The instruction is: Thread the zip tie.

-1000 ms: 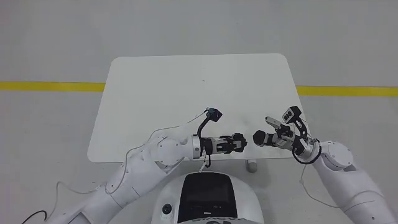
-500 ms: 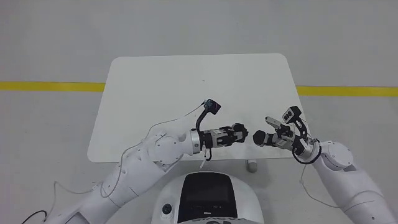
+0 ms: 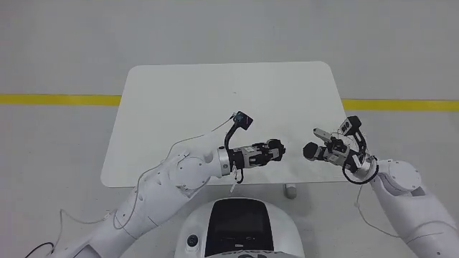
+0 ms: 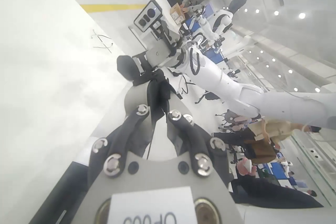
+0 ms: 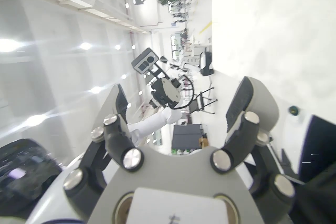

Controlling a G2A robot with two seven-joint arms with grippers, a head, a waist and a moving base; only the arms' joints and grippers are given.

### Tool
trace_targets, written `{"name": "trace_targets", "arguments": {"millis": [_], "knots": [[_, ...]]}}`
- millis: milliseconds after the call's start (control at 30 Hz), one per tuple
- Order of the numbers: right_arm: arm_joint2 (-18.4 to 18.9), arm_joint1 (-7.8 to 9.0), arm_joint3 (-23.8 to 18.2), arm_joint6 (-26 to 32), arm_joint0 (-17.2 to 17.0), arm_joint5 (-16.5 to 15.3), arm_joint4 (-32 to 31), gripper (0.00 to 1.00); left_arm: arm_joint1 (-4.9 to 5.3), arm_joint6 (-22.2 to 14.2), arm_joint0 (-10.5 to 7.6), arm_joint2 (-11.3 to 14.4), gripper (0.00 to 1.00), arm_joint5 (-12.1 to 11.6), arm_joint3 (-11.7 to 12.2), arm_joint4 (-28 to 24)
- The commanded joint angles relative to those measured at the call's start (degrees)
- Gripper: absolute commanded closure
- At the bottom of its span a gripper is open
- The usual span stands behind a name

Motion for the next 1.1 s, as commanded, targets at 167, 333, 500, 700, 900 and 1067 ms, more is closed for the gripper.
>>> {"name": "trace_targets", "arguments": {"millis": [167, 333, 500, 700, 900, 1067], "knots": [[9.84, 2.12, -16.36, -5.7, -8.53, 16.09, -21.75, 0.0, 0.0, 0.0, 0.0, 0.0, 1.0, 0.0, 0.0, 0.0], [10.01, 2.1, -16.79, -6.18, -8.83, 16.44, -21.81, 0.0, 0.0, 0.0, 0.0, 0.0, 1.0, 0.0, 0.0, 0.0], [9.6, 2.27, -18.43, -10.31, -8.45, 21.47, -30.26, 0.0, 0.0, 0.0, 0.0, 0.0, 1.0, 0.0, 0.0, 0.0], [8.29, 2.65, -20.93, -11.2, -5.37, 29.84, -43.71, 0.0, 0.0, 0.0, 0.0, 0.0, 1.0, 0.0, 0.0, 0.0], [4.9, 1.52, -14.01, -5.73, 1.56, 29.84, -57.57, 0.0, 0.0, 0.0, 0.0, 0.0, 1.0, 0.0, 0.0, 0.0], [4.14, 1.08, -13.19, -4.59, 2.83, 29.84, -59.04, 0.0, 0.0, 0.0, 0.0, 0.0, 1.0, 0.0, 0.0, 0.0]]}}
